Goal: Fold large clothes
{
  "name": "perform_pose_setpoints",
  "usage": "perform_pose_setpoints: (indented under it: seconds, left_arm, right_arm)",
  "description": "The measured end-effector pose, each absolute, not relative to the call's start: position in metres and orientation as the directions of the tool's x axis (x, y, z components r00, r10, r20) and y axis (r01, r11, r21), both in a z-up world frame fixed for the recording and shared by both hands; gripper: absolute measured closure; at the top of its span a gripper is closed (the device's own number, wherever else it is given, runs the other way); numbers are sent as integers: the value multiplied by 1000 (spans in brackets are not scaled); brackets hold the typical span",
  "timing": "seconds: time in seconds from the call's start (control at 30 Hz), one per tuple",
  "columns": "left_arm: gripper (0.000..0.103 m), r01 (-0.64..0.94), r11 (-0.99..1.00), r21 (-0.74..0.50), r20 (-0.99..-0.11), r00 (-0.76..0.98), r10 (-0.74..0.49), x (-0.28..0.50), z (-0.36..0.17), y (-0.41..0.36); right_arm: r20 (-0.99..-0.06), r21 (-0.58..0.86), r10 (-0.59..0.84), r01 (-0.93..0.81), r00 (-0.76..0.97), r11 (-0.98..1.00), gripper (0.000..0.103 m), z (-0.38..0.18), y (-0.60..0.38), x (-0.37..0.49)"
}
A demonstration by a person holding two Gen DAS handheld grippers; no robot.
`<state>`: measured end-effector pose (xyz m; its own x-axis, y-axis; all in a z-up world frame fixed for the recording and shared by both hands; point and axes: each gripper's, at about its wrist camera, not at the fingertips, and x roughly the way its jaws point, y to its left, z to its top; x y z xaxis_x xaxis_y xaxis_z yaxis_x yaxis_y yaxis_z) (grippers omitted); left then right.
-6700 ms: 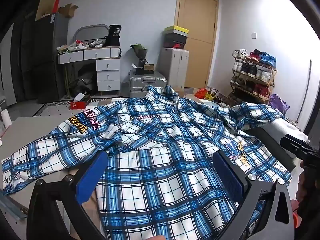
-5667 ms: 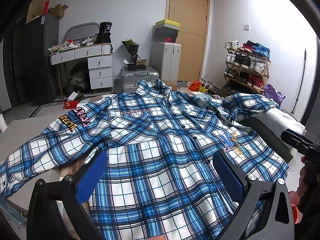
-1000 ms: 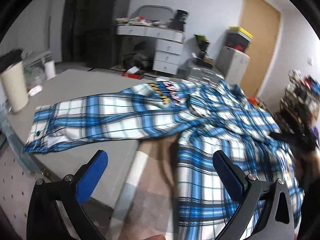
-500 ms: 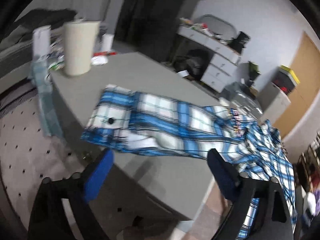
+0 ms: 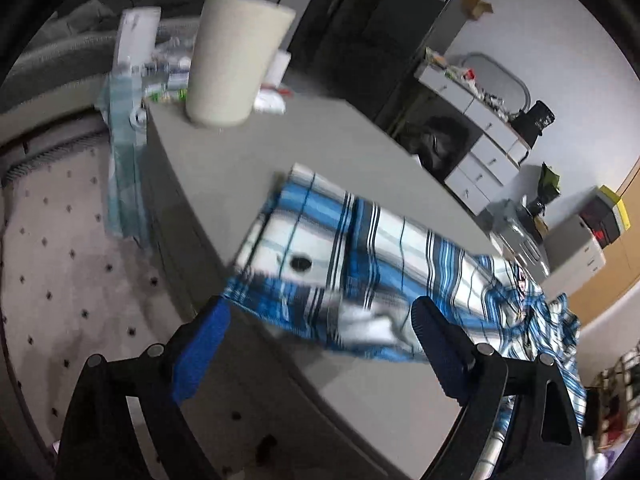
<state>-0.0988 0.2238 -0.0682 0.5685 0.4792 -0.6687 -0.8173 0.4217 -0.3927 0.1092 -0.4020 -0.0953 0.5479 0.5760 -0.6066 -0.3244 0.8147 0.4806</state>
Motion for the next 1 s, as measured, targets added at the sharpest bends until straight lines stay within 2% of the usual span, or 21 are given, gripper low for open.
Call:
perform_pose_setpoints:
  seconds: [0.17, 0.3, 0.37, 0.4, 0.43, 0.47, 0.5, 0.53, 0.63, 0.77, 0.87, 1.0]
  left_arm:
    - [14, -778, 513, -362, -617, 612, 494, -88, -63, 215]
    - [15, -793, 503, -343, -640, 589, 492, -85, -71, 222]
    - [33, -808, 482, -340, -659, 570, 490, -83, -76, 229]
    - [37, -818, 471, -331, -667, 555, 496, -82, -77, 231]
    - [50, -830, 458, -319, -672, 539, 509, -81, -79, 233]
    - [69, -843, 447, -300, -671, 519, 529, -81, -78, 233]
    - [82, -851, 441, -286, -672, 506, 540, -80, -78, 233]
    - [103, -852, 441, -281, -676, 502, 539, -79, -78, 234]
    - [103, -859, 429, -279, -657, 497, 567, -81, -73, 235]
    - [103, -847, 459, -268, -580, 522, 626, -78, -46, 227]
    - [103, -804, 552, -220, -481, 582, 656, -58, -10, 208]
    - [103, -700, 698, -148, -346, 698, 627, -28, 37, 166]
  right_arm:
    - [-607, 496, 578, -309, 545, 812, 30, -97, -408, 109]
    - [-608, 493, 573, -305, 550, 815, 30, -95, -409, 108]
    - [-608, 488, 573, -311, 549, 816, 29, -94, -407, 108]
    - [-610, 485, 571, -312, 549, 817, 29, -94, -406, 108]
    - [-610, 483, 570, -312, 550, 818, 29, -93, -405, 108]
    - [-610, 482, 570, -313, 551, 819, 29, -93, -405, 107]
    - [-610, 481, 569, -313, 551, 819, 29, -93, -404, 107]
    - [-610, 481, 569, -314, 551, 819, 29, -93, -404, 106]
    - [-619, 472, 565, -316, 546, 823, 29, -94, -403, 106]
    - [-615, 478, 561, -304, 554, 824, 29, -94, -408, 104]
    - [-620, 472, 552, -297, 557, 830, 29, -94, -411, 105]
    - [-620, 485, 548, -274, 562, 830, 29, -96, -419, 104]
